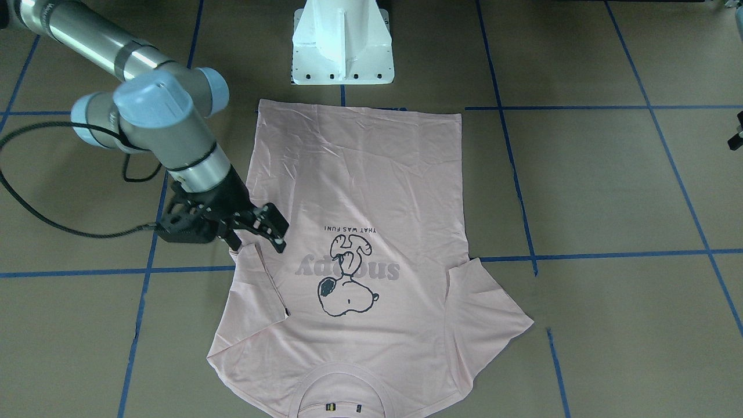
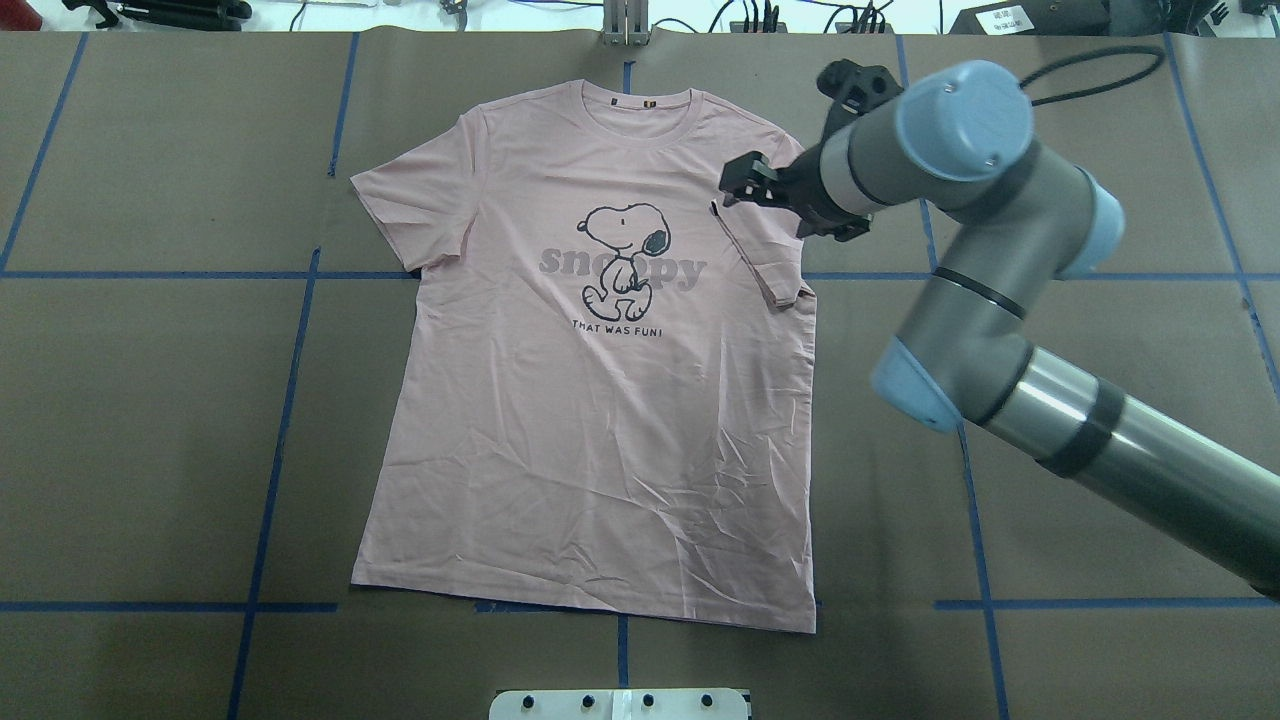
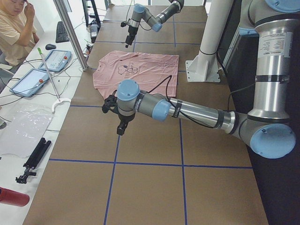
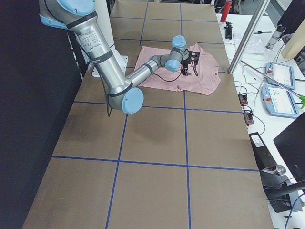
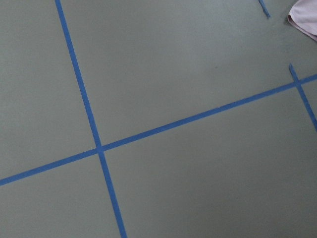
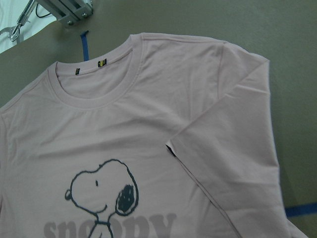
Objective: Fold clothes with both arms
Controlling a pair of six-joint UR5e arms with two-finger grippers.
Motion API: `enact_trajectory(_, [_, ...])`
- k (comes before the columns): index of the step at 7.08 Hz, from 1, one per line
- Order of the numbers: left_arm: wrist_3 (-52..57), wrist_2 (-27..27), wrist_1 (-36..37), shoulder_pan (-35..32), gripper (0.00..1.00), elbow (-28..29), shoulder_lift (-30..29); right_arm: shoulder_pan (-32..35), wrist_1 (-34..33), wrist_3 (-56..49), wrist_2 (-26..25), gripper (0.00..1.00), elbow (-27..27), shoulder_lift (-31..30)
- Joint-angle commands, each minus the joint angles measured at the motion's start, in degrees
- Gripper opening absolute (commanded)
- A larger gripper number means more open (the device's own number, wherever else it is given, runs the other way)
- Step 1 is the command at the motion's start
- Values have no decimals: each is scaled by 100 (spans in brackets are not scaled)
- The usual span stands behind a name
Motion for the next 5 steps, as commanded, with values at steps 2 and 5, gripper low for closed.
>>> enact_trajectory(2, [-790,89,-132,1282,100,980,-1544,66,5,3,247,100,1688,-1635])
enact_trajectory(5, [-3860,832,-2795,2305,99,3074,-2782,40,5,12,203,100,1743,-1883])
